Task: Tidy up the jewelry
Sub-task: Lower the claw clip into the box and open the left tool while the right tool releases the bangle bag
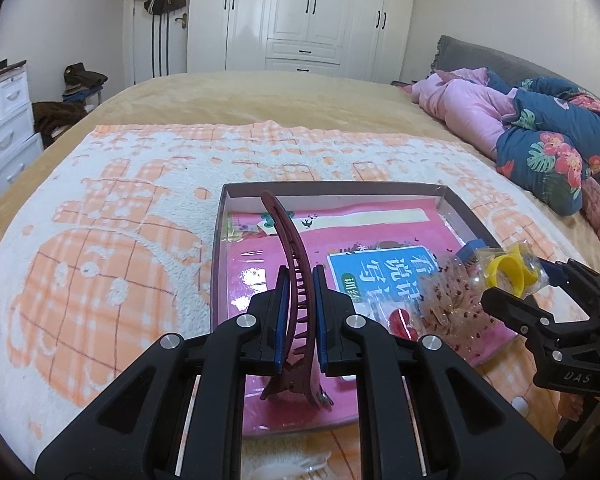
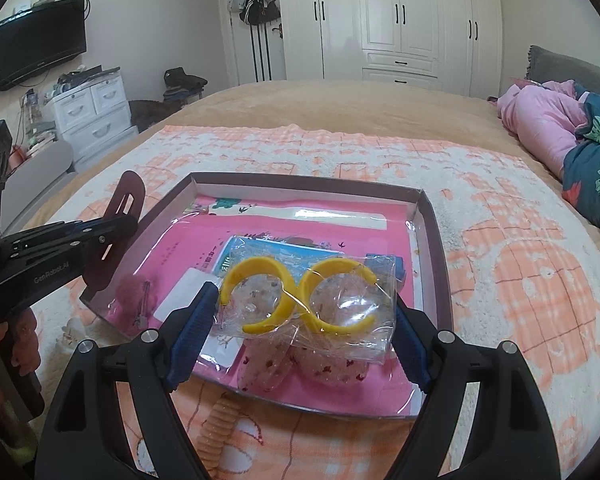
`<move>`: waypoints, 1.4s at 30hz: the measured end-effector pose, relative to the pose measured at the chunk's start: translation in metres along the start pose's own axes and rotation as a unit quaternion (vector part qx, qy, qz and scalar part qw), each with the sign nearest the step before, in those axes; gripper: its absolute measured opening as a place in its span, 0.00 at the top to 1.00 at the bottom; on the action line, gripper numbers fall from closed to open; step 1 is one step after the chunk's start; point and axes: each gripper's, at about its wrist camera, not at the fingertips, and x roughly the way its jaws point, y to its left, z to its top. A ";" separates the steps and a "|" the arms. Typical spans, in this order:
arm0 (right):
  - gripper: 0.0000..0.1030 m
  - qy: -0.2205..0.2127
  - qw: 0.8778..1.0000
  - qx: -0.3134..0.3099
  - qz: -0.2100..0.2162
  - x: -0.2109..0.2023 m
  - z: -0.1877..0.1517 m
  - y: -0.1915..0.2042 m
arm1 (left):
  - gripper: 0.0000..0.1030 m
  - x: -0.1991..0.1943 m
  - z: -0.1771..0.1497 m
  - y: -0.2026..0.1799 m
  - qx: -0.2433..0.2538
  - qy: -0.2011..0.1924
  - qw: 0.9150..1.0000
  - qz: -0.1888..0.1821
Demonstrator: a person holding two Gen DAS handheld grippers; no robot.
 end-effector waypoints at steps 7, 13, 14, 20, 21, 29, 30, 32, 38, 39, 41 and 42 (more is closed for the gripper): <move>0.24 0.005 1.000 -0.009 -0.004 0.010 0.005 0.002 | 0.94 0.015 0.003 0.005 -0.012 0.023 1.000 -0.002; 0.24 0.021 0.999 -0.025 0.001 0.023 0.006 0.010 | 0.94 0.023 0.002 0.010 -0.018 0.038 0.999 -0.006; 0.24 0.023 0.999 -0.028 0.001 0.025 0.007 0.012 | 0.94 0.025 0.002 0.011 -0.018 0.039 0.999 -0.007; 0.23 0.037 0.998 -0.049 0.006 0.040 0.006 0.025 | 0.94 0.028 0.002 0.013 -0.017 0.045 0.999 -0.012; 0.23 0.040 0.998 -0.052 0.007 0.042 0.005 0.026 | 0.94 0.029 0.002 0.012 -0.016 0.046 0.999 -0.012; 0.21 0.050 0.998 -0.043 0.011 0.047 -0.002 0.025 | 0.94 0.032 0.001 0.011 -0.016 0.050 0.999 -0.015; 0.20 0.051 0.998 -0.040 0.010 0.047 -0.002 0.025 | 0.94 0.032 0.001 0.010 -0.014 0.051 0.998 -0.016; 0.20 0.052 0.998 -0.036 0.011 0.047 -0.004 0.023 | 0.94 0.032 0.000 0.008 -0.010 0.051 0.999 -0.016; 0.18 0.046 0.999 -0.019 0.013 0.036 -0.008 0.017 | 0.94 0.030 -0.001 0.005 -0.002 0.049 0.999 -0.014; 0.17 0.044 0.999 -0.017 0.012 0.035 -0.008 0.016 | 0.94 0.030 -0.001 0.005 -0.002 0.049 0.999 -0.014; 0.17 0.040 0.999 -0.015 0.011 0.030 -0.009 0.015 | 0.88 0.029 -0.001 0.004 -0.002 0.048 0.999 -0.014; 0.16 0.037 0.999 -0.012 0.010 0.027 -0.010 0.014 | 0.80 0.027 0.000 0.002 -0.001 0.046 0.999 -0.014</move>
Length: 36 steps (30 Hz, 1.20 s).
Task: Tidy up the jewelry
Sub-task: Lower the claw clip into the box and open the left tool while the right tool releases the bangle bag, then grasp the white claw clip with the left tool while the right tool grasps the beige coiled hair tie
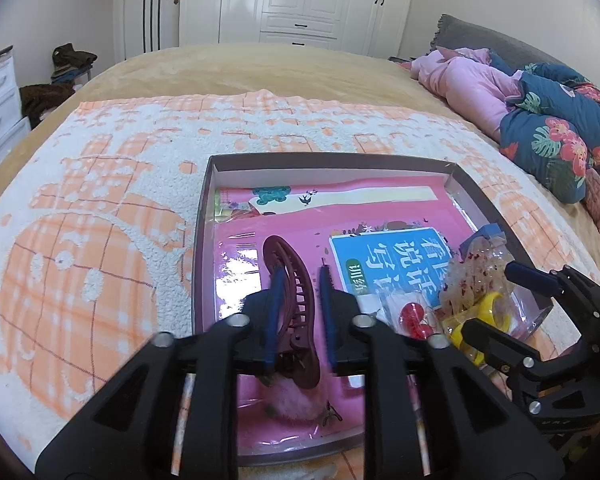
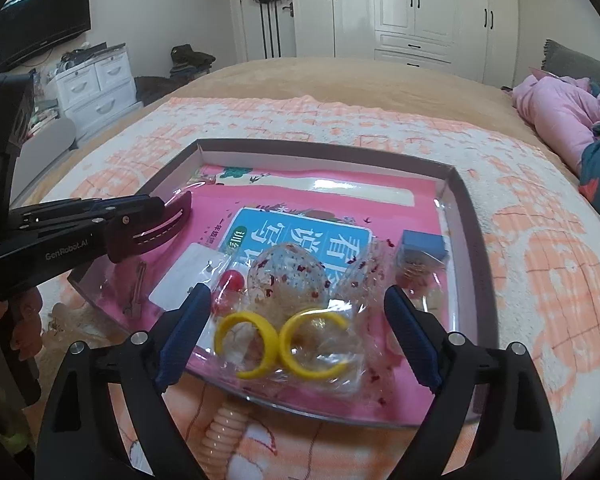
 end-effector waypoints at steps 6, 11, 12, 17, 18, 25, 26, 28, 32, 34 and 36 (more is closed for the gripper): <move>0.13 -0.015 1.000 0.023 0.003 -0.020 -0.004 -0.008 | 0.64 -0.014 0.000 -0.005 0.000 -0.021 1.000 0.001; 0.12 -0.030 0.999 0.030 0.000 -0.040 -0.009 -0.011 | 0.53 -0.032 -0.001 -0.008 -0.007 -0.041 0.999 -0.002; 0.12 -0.033 0.999 0.030 -0.001 -0.044 -0.009 -0.011 | 0.51 -0.036 -0.001 -0.009 -0.008 -0.045 0.999 -0.002; 0.12 -0.045 0.999 0.019 -0.007 -0.058 -0.016 -0.008 | 0.45 -0.057 -0.007 -0.012 -0.012 -0.064 0.998 -0.004; 0.12 -0.046 0.999 0.015 -0.009 -0.060 -0.017 -0.007 | 0.44 -0.061 -0.008 -0.012 -0.012 -0.067 0.998 -0.004; 0.12 -0.048 0.999 0.010 -0.011 -0.070 -0.026 -0.003 | 0.35 -0.082 -0.018 -0.008 -0.022 -0.074 0.997 -0.001; 0.12 -0.048 0.999 0.010 -0.010 -0.071 -0.027 -0.002 | 0.34 -0.084 -0.020 -0.008 -0.022 -0.074 0.997 0.000; 0.12 -0.048 0.999 0.007 -0.008 -0.074 -0.030 0.001 | 0.30 -0.089 -0.025 -0.007 -0.023 -0.074 0.997 0.004; 0.12 -0.048 0.999 -0.001 -0.004 -0.080 -0.038 0.007 | 0.26 -0.096 -0.034 -0.006 -0.022 -0.071 0.997 0.009; 0.12 -0.049 0.999 -0.003 -0.002 -0.083 -0.040 0.009 | 0.23 -0.100 -0.039 -0.007 -0.017 -0.070 0.997 0.016; 0.12 -0.049 0.999 -0.003 0.001 -0.085 -0.043 0.010 | 0.23 -0.103 -0.042 -0.007 -0.015 -0.071 0.997 0.019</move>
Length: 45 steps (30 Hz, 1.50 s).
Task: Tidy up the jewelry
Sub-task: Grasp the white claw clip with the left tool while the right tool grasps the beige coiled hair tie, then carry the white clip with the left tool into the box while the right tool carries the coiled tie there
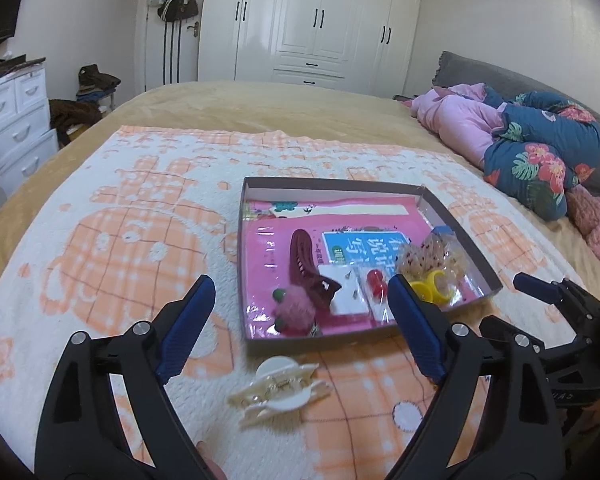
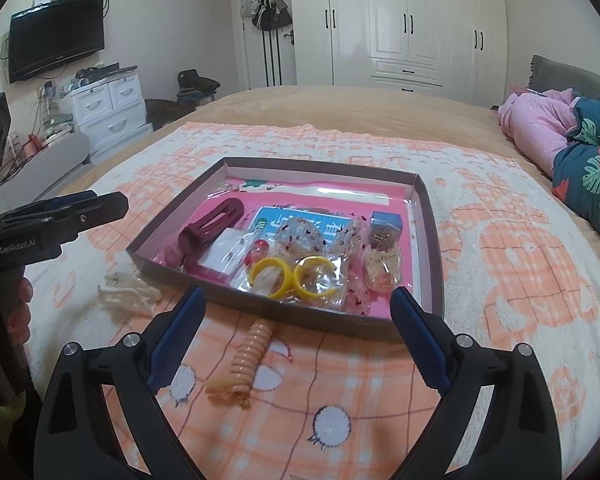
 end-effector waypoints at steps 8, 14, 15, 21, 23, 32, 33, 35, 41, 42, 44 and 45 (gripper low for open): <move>0.12 0.013 1.000 -0.009 0.008 -0.004 -0.013 0.009 | 0.16 -0.009 -0.017 0.004 0.003 0.012 1.000 0.011; 0.12 0.032 0.999 -0.013 0.015 0.002 -0.026 0.017 | 0.13 -0.008 -0.033 0.012 -0.008 0.039 0.999 0.012; 0.12 0.035 0.999 -0.013 0.016 0.004 -0.028 0.017 | 0.12 -0.006 -0.037 0.013 -0.008 0.046 0.999 0.014; 0.26 0.065 0.998 -0.017 0.021 0.023 -0.036 0.022 | 0.12 0.007 -0.056 0.020 -0.012 0.082 0.996 0.023; 0.28 0.075 0.997 -0.018 0.024 0.031 -0.039 0.025 | 0.12 0.012 -0.060 0.021 -0.017 0.089 0.996 0.025; 0.59 0.100 0.994 -0.020 0.040 0.045 -0.049 0.034 | 0.12 0.037 -0.067 0.019 -0.021 0.106 0.994 0.028; 0.67 0.099 0.994 -0.018 0.042 0.043 -0.050 0.032 | 0.12 0.040 -0.067 0.018 -0.021 0.107 0.994 0.028; 0.72 0.103 0.993 -0.007 0.059 0.042 -0.050 0.029 | 0.12 0.044 -0.066 0.016 -0.023 0.108 0.993 0.029; 0.73 0.092 0.992 -0.018 0.089 0.028 -0.047 0.036 | 0.25 0.054 -0.064 0.010 -0.018 0.109 0.993 0.042; 0.73 0.089 0.992 -0.021 0.091 0.025 -0.045 0.037 | 0.31 0.055 -0.065 0.008 -0.012 0.111 0.993 0.045; 0.73 0.082 0.992 -0.022 0.094 0.019 -0.043 0.037 | 0.31 0.054 -0.065 0.005 -0.003 0.114 0.993 0.042; 0.73 0.078 0.992 -0.022 0.096 0.016 -0.041 0.037 | 0.31 0.053 -0.065 0.004 -0.001 0.114 0.993 0.041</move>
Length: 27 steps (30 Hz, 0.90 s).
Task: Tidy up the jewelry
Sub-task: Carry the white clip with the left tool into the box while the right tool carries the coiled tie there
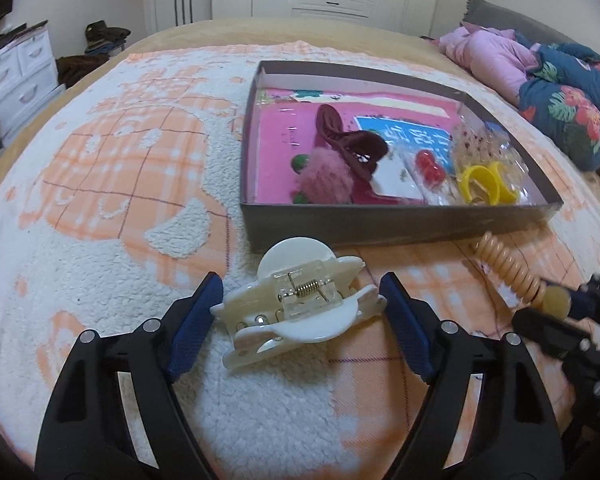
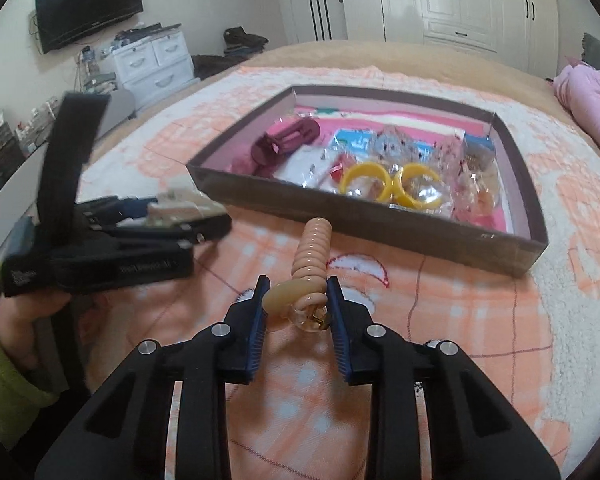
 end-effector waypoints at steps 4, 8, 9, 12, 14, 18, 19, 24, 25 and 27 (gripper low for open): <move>0.73 -0.018 1.000 0.007 0.004 -0.013 0.006 -0.004 | 0.31 -0.009 -0.003 -0.006 0.003 -0.004 1.000 -0.022; 0.73 -0.038 0.999 0.016 0.008 -0.026 0.013 -0.011 | 0.31 -0.024 -0.003 -0.017 0.012 -0.021 0.999 -0.044; 0.73 -0.043 0.999 0.018 0.008 -0.029 0.014 -0.013 | 0.31 -0.028 -0.002 -0.019 0.013 -0.026 0.998 -0.047; 0.73 -0.052 0.998 0.023 -0.003 -0.035 0.020 -0.022 | 0.31 -0.035 0.003 -0.025 0.014 -0.038 0.998 -0.057; 0.73 -0.059 0.998 0.031 -0.008 -0.038 0.022 -0.028 | 0.31 -0.038 0.009 -0.029 0.018 -0.044 0.997 -0.061; 0.73 -0.073 0.996 0.055 -0.024 -0.046 0.026 -0.049 | 0.31 -0.039 0.021 -0.035 0.018 -0.052 0.996 -0.070; 0.73 -0.076 0.995 0.060 -0.029 -0.047 0.027 -0.055 | 0.31 -0.039 0.024 -0.036 0.019 -0.054 0.996 -0.071; 0.73 -0.088 0.991 0.087 -0.050 -0.053 0.032 -0.079 | 0.31 -0.037 0.040 -0.042 0.014 -0.060 0.995 -0.081; 0.73 -0.089 0.990 0.090 -0.055 -0.054 0.033 -0.084 | 0.31 -0.036 0.042 -0.042 0.014 -0.062 0.995 -0.083; 0.73 -0.094 0.989 0.098 -0.064 -0.056 0.035 -0.093 | 0.31 -0.034 0.048 -0.045 0.016 -0.065 0.994 -0.084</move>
